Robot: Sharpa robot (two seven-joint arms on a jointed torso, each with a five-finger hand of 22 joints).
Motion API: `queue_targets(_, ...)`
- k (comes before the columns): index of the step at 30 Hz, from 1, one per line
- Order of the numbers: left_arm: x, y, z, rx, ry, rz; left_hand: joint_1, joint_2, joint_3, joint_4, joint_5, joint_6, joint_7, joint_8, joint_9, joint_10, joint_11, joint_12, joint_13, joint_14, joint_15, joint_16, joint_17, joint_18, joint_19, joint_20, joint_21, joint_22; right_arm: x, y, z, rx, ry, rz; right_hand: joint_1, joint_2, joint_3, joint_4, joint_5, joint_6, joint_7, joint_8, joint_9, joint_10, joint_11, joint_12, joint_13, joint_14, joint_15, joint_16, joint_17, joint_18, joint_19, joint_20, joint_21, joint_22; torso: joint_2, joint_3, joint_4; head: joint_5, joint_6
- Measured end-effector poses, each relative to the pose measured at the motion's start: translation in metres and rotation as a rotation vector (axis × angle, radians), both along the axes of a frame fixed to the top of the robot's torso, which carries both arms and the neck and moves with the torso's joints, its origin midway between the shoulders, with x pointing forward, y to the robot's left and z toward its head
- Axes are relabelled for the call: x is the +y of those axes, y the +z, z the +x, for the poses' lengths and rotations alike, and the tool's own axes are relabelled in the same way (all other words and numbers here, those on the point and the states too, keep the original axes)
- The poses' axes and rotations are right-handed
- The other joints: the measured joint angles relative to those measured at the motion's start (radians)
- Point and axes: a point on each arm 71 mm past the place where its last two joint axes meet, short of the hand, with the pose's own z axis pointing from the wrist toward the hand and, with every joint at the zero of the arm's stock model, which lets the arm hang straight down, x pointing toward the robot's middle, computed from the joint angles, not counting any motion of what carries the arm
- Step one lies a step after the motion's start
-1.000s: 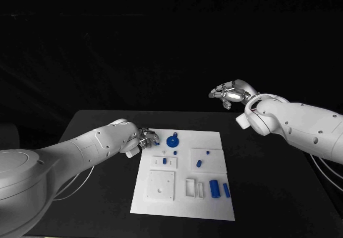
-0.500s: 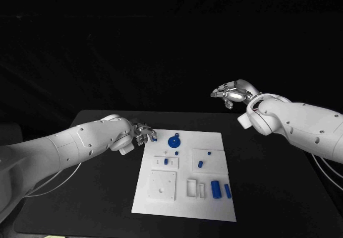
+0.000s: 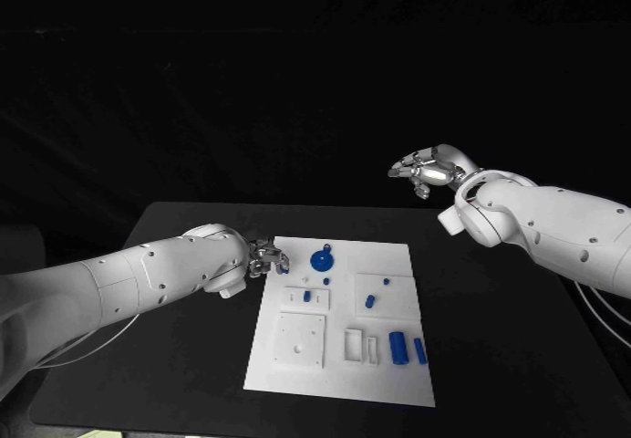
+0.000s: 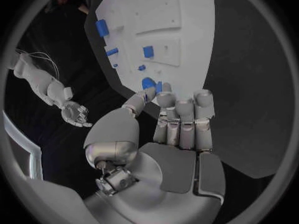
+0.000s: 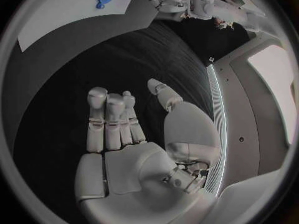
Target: Assemble the parts on the task board
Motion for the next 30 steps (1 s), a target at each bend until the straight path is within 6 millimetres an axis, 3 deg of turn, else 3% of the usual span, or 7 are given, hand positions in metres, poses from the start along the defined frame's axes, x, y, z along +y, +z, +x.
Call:
queue_targets(7,-0.01,-0.015,-0.012,-0.009,-0.006,0.013,0.0,0.0,-0.004,0.001,0.026,0.003,0.003,0.004,0.003,0.0,0.0,0.0,0.026,0.0,0.0,0.008,0.004,0.0,0.007,0.0,0.015,0.0,0.0,0.0,0.0,0.001,0.0,0.0,0.0,0.0,0.0,0.0,0.0,0.0,0.0,0.0,0.0,0.0,0.0,0.004,0.0,0.0,0.0,0.0,0.0,0.0,0.0,0.0,0.0,0.0,0.001,0.0001,-0.0012,0.001,-0.005)
queue_targets(30,-0.021,-0.026,-0.025,-0.005,-0.061,0.065,-0.008,-0.008,-0.005,0.005,0.026,0.008,0.004,0.016,0.005,0.001,-0.006,0.0,0.037,0.003,-0.003,0.016,0.006,0.0,0.011,-0.004,0.023,0.001,-0.002,0.0,0.0,0.002,-0.002,-0.001,0.0,0.0,0.0,0.0,0.004,-0.001,0.003,0.0,0.0,0.0,0.0,0.004,-0.001,0.0,0.0,0.0,0.0,0.0,0.0,0.0,0.0,0.0,0.002,0.0007,-0.0013,-0.002,-0.021)
